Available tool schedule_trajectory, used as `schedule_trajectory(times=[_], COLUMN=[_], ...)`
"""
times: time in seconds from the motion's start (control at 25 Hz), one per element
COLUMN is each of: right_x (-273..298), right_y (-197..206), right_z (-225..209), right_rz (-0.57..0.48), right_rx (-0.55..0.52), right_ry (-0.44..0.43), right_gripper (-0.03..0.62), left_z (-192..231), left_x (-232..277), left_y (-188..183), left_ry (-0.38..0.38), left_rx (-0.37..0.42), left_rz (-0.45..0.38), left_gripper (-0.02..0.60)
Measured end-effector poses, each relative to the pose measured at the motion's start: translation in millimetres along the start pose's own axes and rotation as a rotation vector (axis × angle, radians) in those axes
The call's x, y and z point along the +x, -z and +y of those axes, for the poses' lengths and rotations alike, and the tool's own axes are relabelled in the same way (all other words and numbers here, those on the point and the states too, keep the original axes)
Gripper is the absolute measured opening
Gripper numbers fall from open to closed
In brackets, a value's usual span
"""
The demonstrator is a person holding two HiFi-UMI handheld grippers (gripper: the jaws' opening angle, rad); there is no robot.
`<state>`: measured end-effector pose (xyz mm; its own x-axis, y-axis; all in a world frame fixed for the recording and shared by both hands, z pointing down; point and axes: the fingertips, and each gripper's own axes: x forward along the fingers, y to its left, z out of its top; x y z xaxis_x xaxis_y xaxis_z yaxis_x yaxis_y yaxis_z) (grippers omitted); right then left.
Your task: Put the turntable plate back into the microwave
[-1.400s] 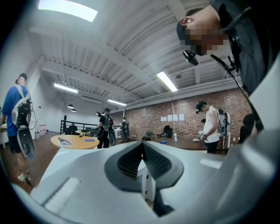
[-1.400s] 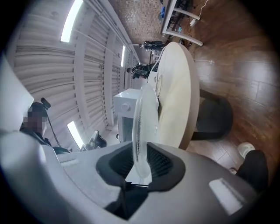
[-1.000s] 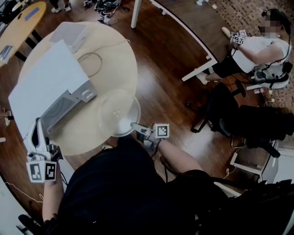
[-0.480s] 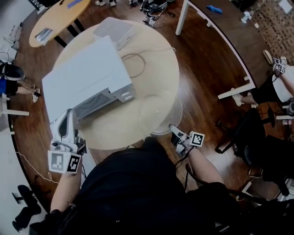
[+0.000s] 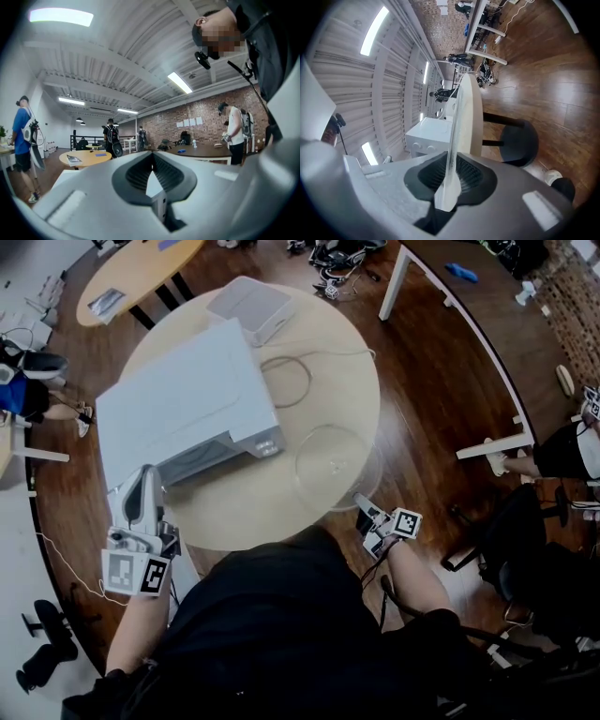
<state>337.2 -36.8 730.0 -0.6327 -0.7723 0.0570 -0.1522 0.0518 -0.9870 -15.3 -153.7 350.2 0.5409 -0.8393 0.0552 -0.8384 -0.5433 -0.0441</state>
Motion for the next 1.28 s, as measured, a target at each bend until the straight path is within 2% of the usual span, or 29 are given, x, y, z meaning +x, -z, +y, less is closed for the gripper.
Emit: schedule_trajectory(times=[0.36,0.68,0.8,0.92,0.96,1.08,1.2,1.28], right_x=[-4,8,10,8,7,12,33,42], right_y=[-2,-10,-10,-16,-20,-39,-53,-56], right_z=[-15,-16,-18,-28,-31,-33,-21,-23], right_rz=[0.058,0.068,0.095,0.111,0.097,0.042,0.032,0.036], right_rx=[-0.009,-0.057,-0.057,-0.075,-0.062,-0.071,-0.106,-0.092], right_ry=[0.056,0.104,0.119,0.174,0.192,0.191,0.119,0.148], right_gripper=[0.049,0.066,0.114,0.202,0.241,0.298,0.304,0.304], left_z=[-5,-11,-8,-8,-9,-13,-12,-9], left_x=[7,11,14,20,22,26,29,28], left_y=[-4,16,18,17,16,16,12,10], left_ry=[-0.043,-0.061,-0.073,-0.067,-0.064,-0.054,-0.057,-0.062], left_rx=[-0.001,-0.031,-0.034,-0.029,-0.027,-0.025,-0.024,-0.019], left_rz=[0.004,0.025,0.033,0.041,0.041,0.050,0.058,0.057], left_gripper=[0.003,0.003,0.003,0.003,0.003,0.003,0.003,0.003])
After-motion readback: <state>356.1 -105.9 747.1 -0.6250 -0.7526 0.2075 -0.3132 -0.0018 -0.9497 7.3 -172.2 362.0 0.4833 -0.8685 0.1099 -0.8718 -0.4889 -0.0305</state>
